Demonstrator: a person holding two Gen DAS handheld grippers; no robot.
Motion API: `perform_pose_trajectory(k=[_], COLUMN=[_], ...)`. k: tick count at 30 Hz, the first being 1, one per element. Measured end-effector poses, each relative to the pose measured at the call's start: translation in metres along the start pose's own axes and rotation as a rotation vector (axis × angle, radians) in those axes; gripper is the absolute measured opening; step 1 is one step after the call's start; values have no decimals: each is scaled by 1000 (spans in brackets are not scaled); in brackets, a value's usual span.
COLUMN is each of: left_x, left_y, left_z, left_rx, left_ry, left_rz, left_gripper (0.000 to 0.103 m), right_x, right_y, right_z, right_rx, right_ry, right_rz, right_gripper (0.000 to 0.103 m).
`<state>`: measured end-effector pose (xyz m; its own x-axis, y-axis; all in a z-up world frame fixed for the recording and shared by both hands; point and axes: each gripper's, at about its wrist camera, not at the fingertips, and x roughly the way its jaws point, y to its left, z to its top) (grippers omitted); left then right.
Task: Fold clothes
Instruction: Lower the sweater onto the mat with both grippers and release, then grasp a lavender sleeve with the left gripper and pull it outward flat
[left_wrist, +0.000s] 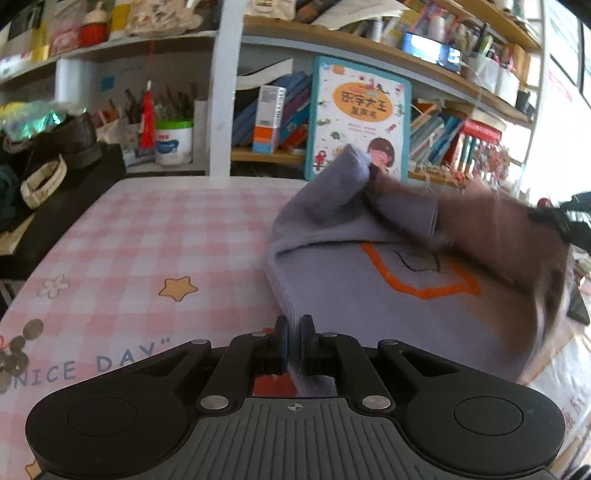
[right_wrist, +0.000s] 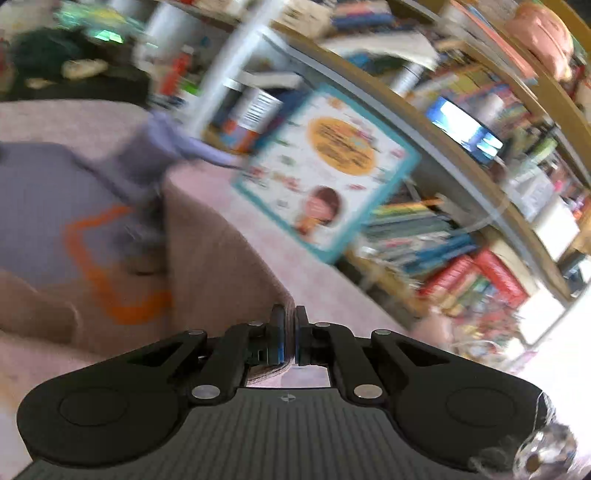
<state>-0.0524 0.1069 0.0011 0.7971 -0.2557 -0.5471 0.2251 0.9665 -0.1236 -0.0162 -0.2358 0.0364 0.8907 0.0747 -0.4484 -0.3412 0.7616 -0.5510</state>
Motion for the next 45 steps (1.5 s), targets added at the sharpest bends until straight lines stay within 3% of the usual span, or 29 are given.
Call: perform_pose_trajectory(k=[3,9,13,18,21,24,25,27,28,29,32,35,38,42,45], left_x=[4,12,18,16,10,4,1,1,3,6,23,46,77,121,150], left_y=[-2,10,15,-15,-27,-31,-32,-37,-41,-46,-75,-109,-147,-203,-239], left_z=[-3,-5,0,5,11,18,21,27,30,34,42,48,56,67,74], left_rx=[24,-7,-14,170,221,228,223,225,231,250,347,449,529,641,669], left_ry=[14,26,30,39,30,-6,-22,-45,-52,-56,-60,-57,-51,-57,-65], left_rz=[22,64,75,76,77,105,104,84,72,56,-7,-84,-163,-211,-262], left_gripper=[6,6,6,9,12,12,16,30,41,52,55,55,55,54,53], right_x=[40,105,131,143,141,146,144,136,130,123,96,56,17,-24,-39], right_y=[-30,-83,-80,-70,-76,-79,-81,-86,-87,-83,-59,-22,10,43,57], right_z=[-7,-32,-46,-47,-35,-20,-16,-15,-16,-19,-29,-40,-50,-56,-59], right_rx=[-7,162,137,110,163,197,242,371,444,491,558,488,422,330,323], right_ry=[76,218,211,132,63,88,90,92,91,101,118,104,88,56,45], right_rz=[-109,-154,-219,-274,-231,-189,-154,-33,34,90,231,304,320,293,293], right_gripper=[4,4,4,4,4,5,10,29,37,37,38,40,41,42,42])
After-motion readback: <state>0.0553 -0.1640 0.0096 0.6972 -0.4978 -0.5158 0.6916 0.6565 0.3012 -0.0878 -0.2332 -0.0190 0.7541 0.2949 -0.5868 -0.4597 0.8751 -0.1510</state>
